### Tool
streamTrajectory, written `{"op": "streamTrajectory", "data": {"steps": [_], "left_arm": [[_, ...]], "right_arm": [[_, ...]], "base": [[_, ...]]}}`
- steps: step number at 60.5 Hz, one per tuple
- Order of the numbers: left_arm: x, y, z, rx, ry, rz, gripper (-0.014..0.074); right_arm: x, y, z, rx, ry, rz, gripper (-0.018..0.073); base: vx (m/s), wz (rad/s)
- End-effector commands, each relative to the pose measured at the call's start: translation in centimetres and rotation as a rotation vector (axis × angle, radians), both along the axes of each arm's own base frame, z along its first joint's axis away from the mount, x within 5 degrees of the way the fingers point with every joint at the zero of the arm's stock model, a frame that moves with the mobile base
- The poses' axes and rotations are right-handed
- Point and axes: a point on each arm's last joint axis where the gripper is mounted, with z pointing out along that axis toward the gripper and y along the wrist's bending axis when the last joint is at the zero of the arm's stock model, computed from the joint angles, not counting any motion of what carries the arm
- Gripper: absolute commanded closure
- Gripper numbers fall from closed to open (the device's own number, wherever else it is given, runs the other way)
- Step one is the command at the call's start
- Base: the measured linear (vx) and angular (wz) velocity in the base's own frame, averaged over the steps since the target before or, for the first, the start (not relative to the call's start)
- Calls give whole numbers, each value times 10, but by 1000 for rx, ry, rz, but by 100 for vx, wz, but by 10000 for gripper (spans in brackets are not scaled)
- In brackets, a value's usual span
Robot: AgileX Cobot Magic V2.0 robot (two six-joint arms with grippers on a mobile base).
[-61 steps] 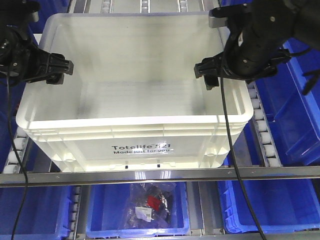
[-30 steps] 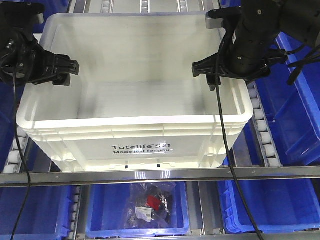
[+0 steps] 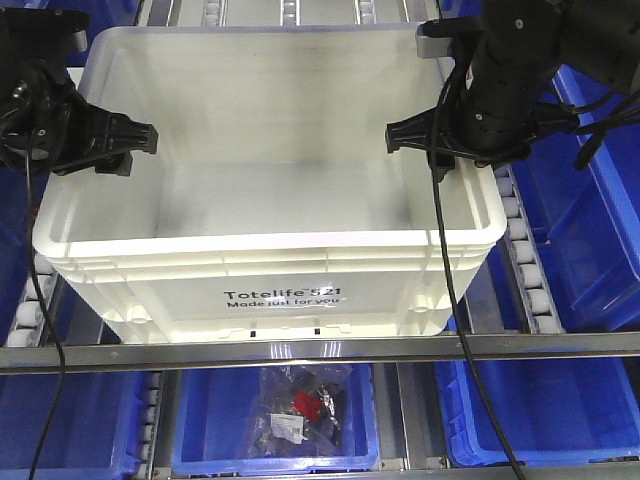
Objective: Move bin from left to right shelf
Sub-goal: 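Lower both grippers onto the crate's side rims and close them, then lift the crate with both grippers and pull it off the shelf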
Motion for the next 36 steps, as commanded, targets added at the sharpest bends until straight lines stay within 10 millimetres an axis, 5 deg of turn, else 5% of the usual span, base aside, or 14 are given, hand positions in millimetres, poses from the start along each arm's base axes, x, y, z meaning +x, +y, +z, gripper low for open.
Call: {"op": "streamTrajectory", "data": {"steps": [1,36], "left_arm": [[1,5,19,-32,-85,29,217],[2,6,19,-93,-88,49,473]], "right_arm": [[-4,-3,25,24,-88,2,295],[-4,-3,25,22,-89,3,428]], "base": [[0,0],[0,0]]}}
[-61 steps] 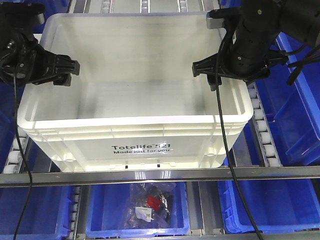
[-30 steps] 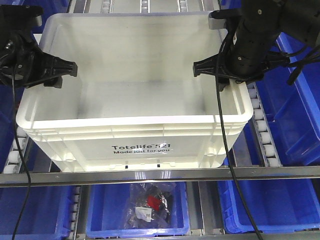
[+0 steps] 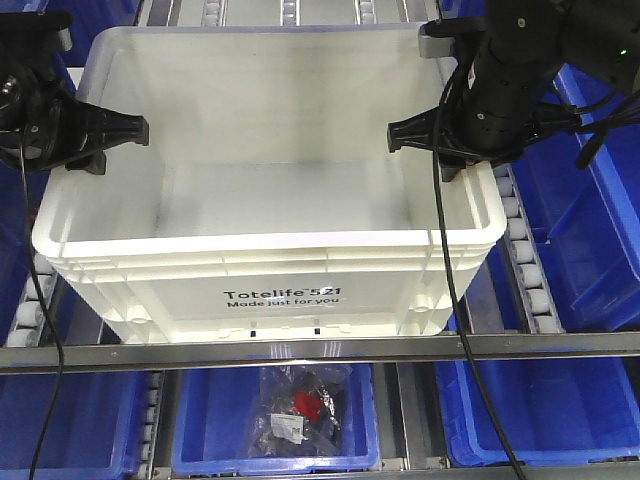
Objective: Move bin from left to right shelf
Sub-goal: 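Lift the crate with both grippers and pull it off the shelf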
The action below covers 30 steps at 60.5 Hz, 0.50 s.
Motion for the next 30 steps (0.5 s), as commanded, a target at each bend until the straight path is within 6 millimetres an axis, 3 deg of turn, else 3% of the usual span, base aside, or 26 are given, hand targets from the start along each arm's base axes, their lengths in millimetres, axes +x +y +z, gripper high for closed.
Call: {"op": "streamTrajectory", "data": {"steps": [1,16,30], "left_arm": [[-2,-1,22,-34,-102,-8,476],[-2,-1,23,-38,-106,-8,505],[-15,-3,41,-116,-151,-31,505]], "right_arm": [[-4,-4,25,19,-93,6,434],[-5,-4,27,18,-99,11,545],[-19,-9,52,61,-176,20,568]], "base": [[0,0],[0,0],[0,0]]}}
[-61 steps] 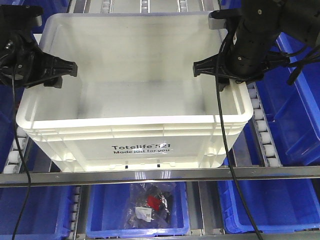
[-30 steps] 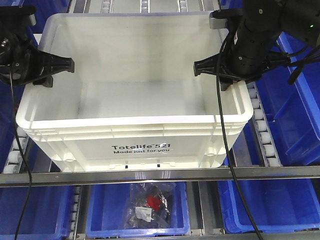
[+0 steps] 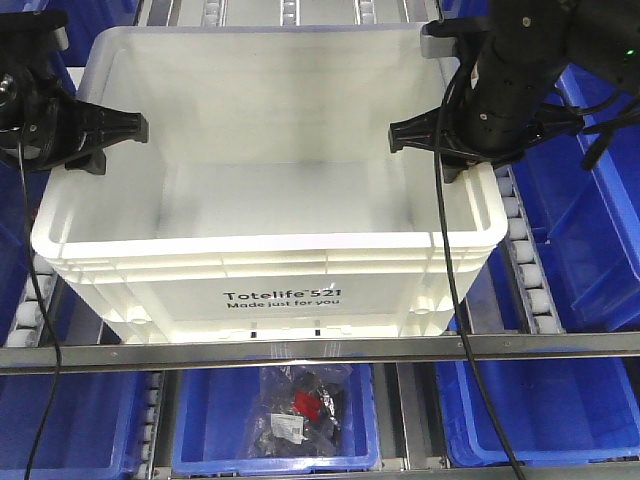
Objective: Move bin from left to right shelf
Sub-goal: 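Lift the crate with both grippers and pull it off the shelf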
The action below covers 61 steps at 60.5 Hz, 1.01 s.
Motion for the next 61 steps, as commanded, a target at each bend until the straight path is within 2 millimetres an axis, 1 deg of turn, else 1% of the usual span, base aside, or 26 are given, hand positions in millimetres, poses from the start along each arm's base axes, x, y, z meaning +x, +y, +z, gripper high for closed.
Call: {"op": "streamTrajectory", "data": {"steps": [1,15,29,46,61], "left_arm": [[-14,-3,39,-87,-150,-41,505],[-35,-1,63,-128,-219,-82,505],[-52,5,80,-144,-284,-84,505],[-55,6,83,-146,-292,-84,505],[-55,6,83,-146,-292,-84,505]], "right_arm": [[-15,-8,49,51,-177,20,568],[-31,-15,71,78,-236,20,567],[-38,-18,79,89,-254,16,567],[-39,-19,80,87,-253,14,567],[-43,-21,77,65,-201,3,567]], "base": [[0,0],[0,0],[0,0],[0,0],[0,0]]}}
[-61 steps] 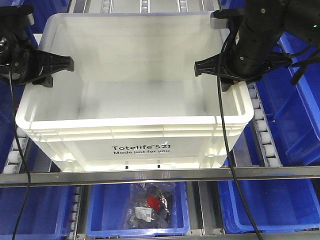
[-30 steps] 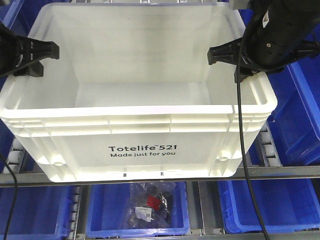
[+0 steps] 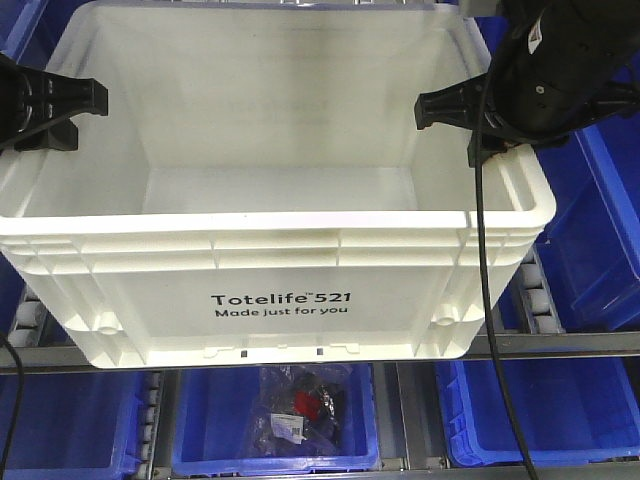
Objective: Move bin from left to right shelf
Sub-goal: 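Lift the crate with both grippers and pull it off the shelf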
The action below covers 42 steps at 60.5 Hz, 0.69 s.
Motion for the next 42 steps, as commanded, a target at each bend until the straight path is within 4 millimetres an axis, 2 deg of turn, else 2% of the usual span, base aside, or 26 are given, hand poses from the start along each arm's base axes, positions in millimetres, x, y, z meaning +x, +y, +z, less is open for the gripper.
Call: {"op": "streamTrajectory", "data": {"steps": [1,42], "left_arm": [[-6,-2,30,-63,-175,-26,505],[-6,-2,30,-63,-174,-26,505]], "right_arm": [[-5,-7,30,13,-154,-4,567],[-5,-7,30,13,-154,-4,567]], "base": [[0,0],[0,0]]}}
